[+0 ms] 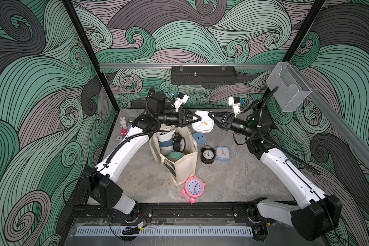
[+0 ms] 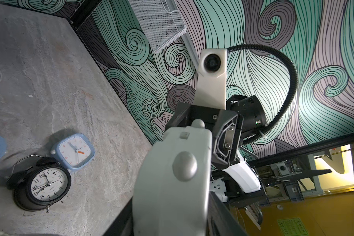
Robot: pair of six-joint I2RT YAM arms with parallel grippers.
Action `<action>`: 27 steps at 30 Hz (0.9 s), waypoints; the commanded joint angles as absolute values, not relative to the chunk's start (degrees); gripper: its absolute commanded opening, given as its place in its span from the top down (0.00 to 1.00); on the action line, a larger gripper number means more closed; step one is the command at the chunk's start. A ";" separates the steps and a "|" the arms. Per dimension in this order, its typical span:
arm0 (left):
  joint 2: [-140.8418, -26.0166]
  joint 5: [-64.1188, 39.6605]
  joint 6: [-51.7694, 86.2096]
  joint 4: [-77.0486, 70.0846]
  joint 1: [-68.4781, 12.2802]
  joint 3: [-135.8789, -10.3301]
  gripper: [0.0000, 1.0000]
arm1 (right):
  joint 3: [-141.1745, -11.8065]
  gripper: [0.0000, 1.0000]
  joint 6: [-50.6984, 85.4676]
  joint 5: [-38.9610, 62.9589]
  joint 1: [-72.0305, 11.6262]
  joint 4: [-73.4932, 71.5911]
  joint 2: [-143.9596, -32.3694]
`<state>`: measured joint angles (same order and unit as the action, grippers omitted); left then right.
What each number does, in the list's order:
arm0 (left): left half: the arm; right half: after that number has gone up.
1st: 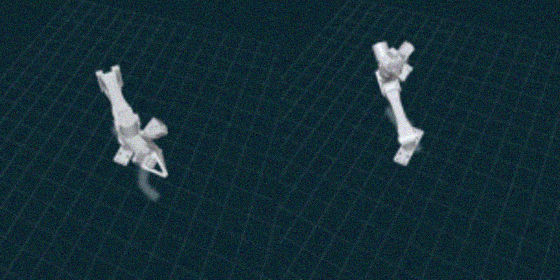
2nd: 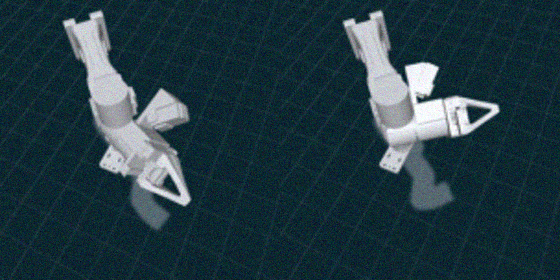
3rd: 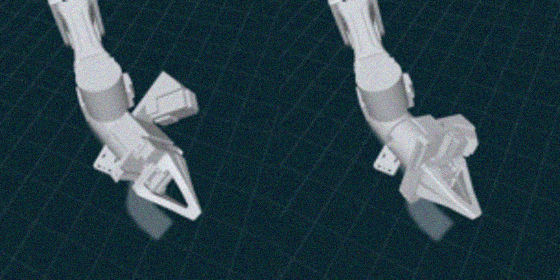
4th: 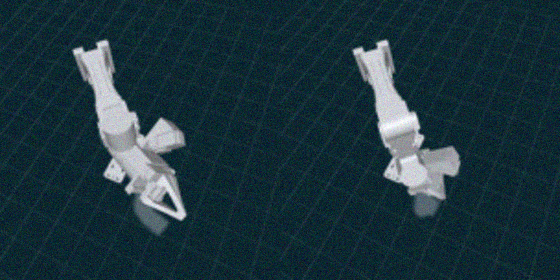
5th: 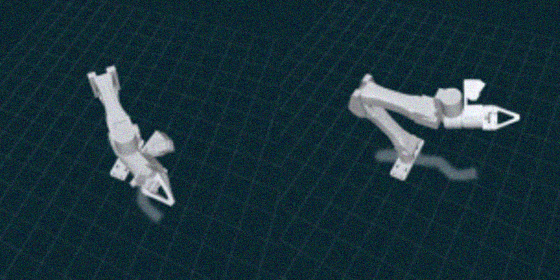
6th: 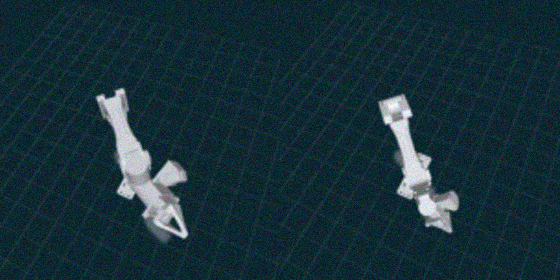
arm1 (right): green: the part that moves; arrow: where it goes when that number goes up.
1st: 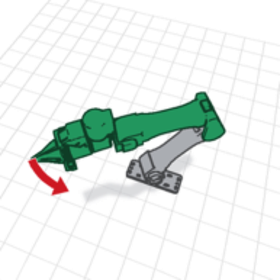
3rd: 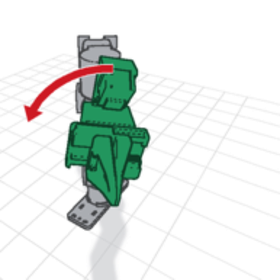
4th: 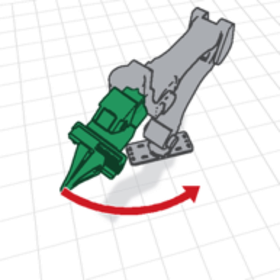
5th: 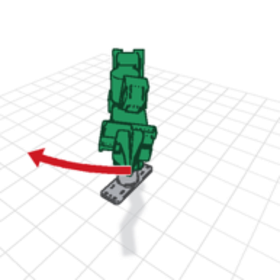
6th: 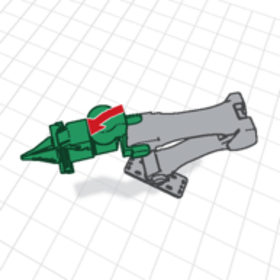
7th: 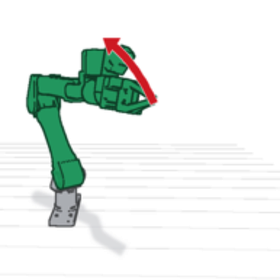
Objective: Put the alarm clock into the canvas bag
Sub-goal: Place the alarm at the canvas bag.
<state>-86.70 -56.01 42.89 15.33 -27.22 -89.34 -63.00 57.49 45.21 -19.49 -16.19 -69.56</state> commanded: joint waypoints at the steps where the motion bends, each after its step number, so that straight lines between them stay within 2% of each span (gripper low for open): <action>1: -86.19 -57.88 44.27 13.27 -27.77 -89.10 0.52 | -65.09 0.95 57.50 45.30 -19.96 -19.29 -69.88; 7: -84.50 -56.06 45.82 12.39 -27.74 -87.52 0.68 | -65.58 0.94 58.07 45.73 -20.64 -20.55 -70.93; 10: -83.86 -54.17 46.76 12.58 -27.76 -87.31 0.73 | -65.88 0.90 58.59 46.04 -21.13 -21.50 -71.43; 12: -82.95 -51.81 46.18 14.07 -27.81 -87.45 0.76 | -66.09 0.78 58.53 46.29 -21.27 -21.92 -71.63; 13: -82.47 -50.64 45.70 14.95 -27.92 -87.59 0.77 | -66.09 0.69 58.51 46.35 -21.36 -22.05 -71.63; 14: -81.87 -49.23 45.01 16.35 -27.88 -87.84 0.79 | -66.09 0.53 58.38 46.40 -21.36 -21.85 -71.68; 17: -78.20 -41.80 40.73 23.32 -27.80 -88.82 0.81 | -65.96 0.20 57.31 46.32 -21.36 -19.99 -71.46; 19: -75.81 -37.00 38.22 27.80 -27.61 -88.79 0.81 | -65.99 0.03 55.65 45.58 -21.40 -16.59 -71.27; 20: -74.39 -34.98 37.30 30.15 -27.27 -88.50 0.81 | -65.92 0.00 54.37 45.12 -21.40 -14.15 -71.12; 23: -69.84 -30.35 35.78 34.56 -25.79 -86.47 0.82 | -65.22 0.00 51.25 44.21 -21.35 -10.07 -70.50; 27: -66.34 -29.94 35.57 38.66 -23.03 -83.51 0.85 | -64.12 0.00 51.25 43.63 -21.69 -8.83 -71.90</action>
<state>-68.16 -33.63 37.95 33.15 -24.71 -84.58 -64.16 53.47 44.77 -21.32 -10.85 -71.46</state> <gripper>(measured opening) 0.402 0.995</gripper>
